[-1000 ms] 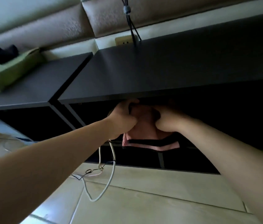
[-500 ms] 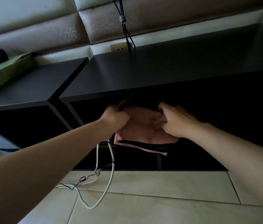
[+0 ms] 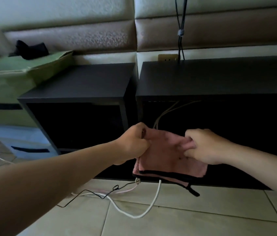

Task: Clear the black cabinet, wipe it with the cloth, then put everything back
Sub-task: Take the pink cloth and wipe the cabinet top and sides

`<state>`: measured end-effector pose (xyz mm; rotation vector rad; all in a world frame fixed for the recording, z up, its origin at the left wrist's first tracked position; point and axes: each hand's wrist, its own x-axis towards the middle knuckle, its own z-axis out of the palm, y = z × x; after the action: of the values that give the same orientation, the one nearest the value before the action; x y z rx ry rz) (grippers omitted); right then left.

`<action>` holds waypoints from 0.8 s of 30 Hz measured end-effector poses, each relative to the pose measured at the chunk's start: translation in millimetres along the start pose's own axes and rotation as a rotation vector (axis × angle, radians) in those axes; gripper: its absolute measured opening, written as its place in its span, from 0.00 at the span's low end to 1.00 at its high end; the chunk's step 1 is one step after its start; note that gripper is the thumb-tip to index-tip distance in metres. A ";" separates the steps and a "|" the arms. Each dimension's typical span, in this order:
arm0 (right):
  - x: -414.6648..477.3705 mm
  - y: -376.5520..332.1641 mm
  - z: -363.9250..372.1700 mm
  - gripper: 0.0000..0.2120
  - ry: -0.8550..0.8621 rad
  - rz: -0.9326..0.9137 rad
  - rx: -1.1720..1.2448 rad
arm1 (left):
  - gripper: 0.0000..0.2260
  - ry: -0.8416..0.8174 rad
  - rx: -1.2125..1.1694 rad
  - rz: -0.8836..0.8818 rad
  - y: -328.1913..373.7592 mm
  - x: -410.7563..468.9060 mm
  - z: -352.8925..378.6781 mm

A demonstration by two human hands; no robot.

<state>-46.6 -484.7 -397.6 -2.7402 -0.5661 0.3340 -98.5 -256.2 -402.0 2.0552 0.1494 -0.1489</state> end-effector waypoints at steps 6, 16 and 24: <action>-17.1 -119.3 37.7 0.14 0.074 -0.141 -0.196 | 0.08 0.293 0.084 -0.011 -53.6 -25.2 -75.4; 35.5 -239.3 88.2 0.26 0.317 -0.264 -0.618 | 0.09 0.456 0.110 -0.128 -91.8 -11.5 -149.3; 115.1 -251.5 105.4 0.21 0.272 0.003 -0.824 | 0.14 0.393 0.195 -0.136 -120.4 14.6 -163.8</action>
<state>-60.4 -190.3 -423.7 -3.4689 -0.7448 -0.3629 -97.6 -54.7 -432.3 2.2493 0.5359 0.1663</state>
